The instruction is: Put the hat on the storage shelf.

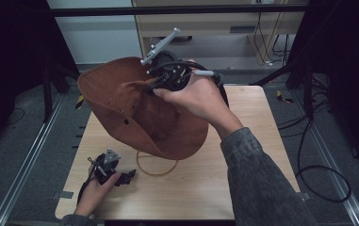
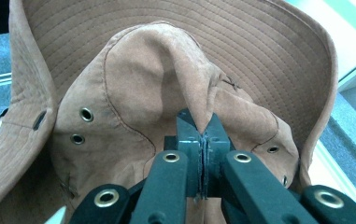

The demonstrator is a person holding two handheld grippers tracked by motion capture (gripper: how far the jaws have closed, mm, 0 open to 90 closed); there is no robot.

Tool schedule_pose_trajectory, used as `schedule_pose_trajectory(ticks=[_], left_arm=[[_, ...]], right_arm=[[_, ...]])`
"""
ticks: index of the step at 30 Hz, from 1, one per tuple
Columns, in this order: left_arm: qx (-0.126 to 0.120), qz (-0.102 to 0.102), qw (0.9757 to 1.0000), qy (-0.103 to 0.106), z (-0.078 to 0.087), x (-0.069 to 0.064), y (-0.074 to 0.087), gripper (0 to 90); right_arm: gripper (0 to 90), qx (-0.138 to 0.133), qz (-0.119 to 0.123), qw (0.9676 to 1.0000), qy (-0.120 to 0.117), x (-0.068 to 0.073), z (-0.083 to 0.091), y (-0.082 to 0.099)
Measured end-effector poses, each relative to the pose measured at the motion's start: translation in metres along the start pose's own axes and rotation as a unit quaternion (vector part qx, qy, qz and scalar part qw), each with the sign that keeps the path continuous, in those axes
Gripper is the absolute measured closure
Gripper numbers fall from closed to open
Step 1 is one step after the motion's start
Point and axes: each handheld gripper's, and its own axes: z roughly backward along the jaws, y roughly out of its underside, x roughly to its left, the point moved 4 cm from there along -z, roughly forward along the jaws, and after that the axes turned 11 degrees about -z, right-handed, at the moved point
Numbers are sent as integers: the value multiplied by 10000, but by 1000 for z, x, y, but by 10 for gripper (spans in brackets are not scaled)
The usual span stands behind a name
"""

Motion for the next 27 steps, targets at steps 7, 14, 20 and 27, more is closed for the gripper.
schedule_pose_trajectory(ticks=[7, 14, 20, 27], left_arm=[[0, -7, 10000, 6, 0, 0, 0, 0], [-1, -4, 10000, 6, 0, 0, 0, 0], [4, -7, 10000, -6, 0, 0, 0, 0], [5, -8, 10000, 2, 0, 0, 0, 0]], right_arm=[[889, 34, 0, 10000, -26, 1, -5, 1], [888, 53, -16, 10000, -46, 0, -9, 2], [888, 64, -25, 10000, -67, 1, -13, 3], [888, 99, -45, 9999, -111, 2, -18, 4]])
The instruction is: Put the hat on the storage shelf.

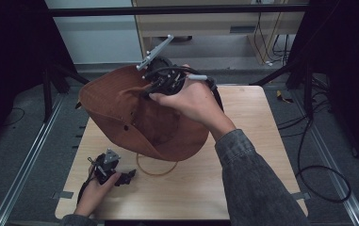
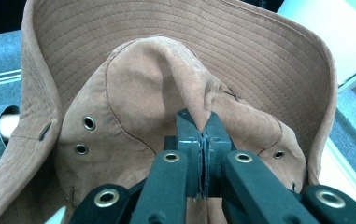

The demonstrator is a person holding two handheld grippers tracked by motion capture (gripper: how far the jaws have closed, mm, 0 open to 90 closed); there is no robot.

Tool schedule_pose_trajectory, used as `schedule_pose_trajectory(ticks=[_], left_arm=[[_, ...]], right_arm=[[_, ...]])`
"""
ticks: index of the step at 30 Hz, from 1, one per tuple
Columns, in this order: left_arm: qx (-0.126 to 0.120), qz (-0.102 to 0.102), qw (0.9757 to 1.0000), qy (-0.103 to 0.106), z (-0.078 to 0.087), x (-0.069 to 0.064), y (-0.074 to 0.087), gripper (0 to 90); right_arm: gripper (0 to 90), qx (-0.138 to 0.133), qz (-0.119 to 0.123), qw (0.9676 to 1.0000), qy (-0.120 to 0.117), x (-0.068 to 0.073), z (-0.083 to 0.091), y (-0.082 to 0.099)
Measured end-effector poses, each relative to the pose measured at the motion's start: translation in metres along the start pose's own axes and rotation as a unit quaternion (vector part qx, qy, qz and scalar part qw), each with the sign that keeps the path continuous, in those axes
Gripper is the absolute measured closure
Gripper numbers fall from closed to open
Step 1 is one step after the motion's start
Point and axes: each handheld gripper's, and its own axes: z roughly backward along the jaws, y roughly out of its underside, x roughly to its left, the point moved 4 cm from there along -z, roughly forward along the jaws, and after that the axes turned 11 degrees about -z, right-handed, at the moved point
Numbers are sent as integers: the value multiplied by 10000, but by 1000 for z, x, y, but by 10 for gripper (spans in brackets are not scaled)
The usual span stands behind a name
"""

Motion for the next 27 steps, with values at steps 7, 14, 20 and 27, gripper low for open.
schedule_pose_trajectory(ticks=[7, 14, 20, 27], left_arm=[[-3, 3, 10000, -2, 0, 0, 0, 0], [-5, 0, 10000, 9, 0, 0, 0, 0], [-3, -1, 10000, 11, 0, 0, 0, 0], [-3, -2, 10000, 11, 0, 0, 0, 0]], right_arm=[[886, 53, -8, 10000, -15, 0, -5, 3], [886, 71, -28, 10000, -31, -1, -8, 5], [885, 89, -32, 9999, -40, 0, -10, 6], [884, 107, -59, 9999, -49, -1, -14, 6]])
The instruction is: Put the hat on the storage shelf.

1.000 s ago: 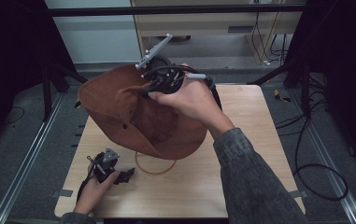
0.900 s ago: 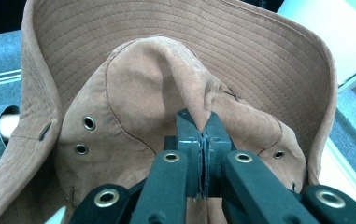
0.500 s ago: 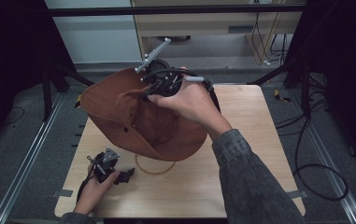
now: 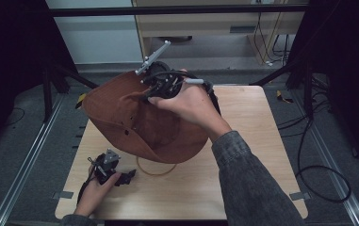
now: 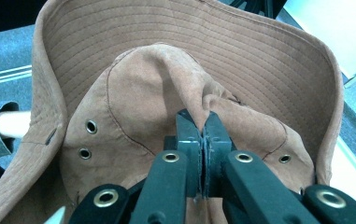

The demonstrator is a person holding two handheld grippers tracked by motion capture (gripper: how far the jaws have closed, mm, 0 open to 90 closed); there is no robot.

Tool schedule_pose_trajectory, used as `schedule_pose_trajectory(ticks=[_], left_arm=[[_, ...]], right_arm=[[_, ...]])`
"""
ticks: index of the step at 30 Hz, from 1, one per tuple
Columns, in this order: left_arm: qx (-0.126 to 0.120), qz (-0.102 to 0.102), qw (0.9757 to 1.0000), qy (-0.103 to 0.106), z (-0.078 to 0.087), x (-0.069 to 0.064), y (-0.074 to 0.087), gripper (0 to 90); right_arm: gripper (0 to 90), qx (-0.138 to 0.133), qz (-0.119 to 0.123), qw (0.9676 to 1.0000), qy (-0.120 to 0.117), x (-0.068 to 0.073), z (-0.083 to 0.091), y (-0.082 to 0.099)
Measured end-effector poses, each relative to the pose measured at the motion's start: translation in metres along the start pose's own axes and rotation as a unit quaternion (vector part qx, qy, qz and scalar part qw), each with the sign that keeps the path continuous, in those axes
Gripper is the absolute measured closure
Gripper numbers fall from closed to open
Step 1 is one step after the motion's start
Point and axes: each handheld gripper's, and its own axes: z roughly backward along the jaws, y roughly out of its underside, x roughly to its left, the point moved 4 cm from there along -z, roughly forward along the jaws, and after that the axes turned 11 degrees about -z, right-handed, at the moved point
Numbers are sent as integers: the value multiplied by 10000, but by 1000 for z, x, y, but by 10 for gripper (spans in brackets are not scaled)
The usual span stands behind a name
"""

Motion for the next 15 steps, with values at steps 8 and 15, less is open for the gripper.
schedule_pose_trajectory(ticks=[8, 15], left_arm=[[-1, 0, 10000, -1, 0, 0, 0, 0], [-2, 4, 10000, -4, 0, 0, 0, 0]], right_arm=[[883, 24, -59, 10000, 29, -3, -5, 0], [877, 95, -77, 9999, -27, -3, -10, 6]])
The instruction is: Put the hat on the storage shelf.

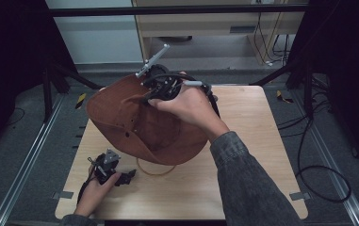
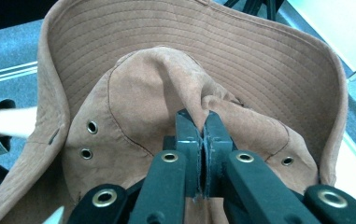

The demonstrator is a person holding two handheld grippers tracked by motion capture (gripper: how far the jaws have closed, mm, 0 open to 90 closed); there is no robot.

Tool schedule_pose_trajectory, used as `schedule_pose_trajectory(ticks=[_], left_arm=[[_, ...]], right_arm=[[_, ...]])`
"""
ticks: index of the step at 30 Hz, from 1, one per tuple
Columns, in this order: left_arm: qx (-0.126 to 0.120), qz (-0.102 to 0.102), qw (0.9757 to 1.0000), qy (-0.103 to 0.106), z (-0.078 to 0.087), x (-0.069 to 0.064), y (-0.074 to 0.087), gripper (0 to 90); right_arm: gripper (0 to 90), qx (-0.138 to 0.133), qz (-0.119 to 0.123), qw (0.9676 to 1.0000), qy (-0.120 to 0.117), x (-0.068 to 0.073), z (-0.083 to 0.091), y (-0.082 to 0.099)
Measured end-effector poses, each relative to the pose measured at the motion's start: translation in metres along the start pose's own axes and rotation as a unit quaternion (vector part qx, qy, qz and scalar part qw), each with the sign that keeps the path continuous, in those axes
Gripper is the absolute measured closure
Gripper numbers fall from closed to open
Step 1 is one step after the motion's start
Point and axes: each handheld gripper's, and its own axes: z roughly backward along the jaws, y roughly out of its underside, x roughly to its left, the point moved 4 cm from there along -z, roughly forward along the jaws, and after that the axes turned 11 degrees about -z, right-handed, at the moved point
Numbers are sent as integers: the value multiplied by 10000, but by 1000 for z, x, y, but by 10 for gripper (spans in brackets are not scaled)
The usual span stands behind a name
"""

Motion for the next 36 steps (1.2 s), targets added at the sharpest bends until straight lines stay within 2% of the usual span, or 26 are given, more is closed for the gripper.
schedule_pose_trajectory(ticks=[29, 36], left_arm=[[-7, 8, 10000, -6, 0, 0, 0, 0], [-5, 7, 10000, -6, 0, 0, 0, 0]], right_arm=[[796, 126, 67, 9997, -202, 8, -12, 13], [810, 144, 60, 9997, -191, 6, -13, 19]])
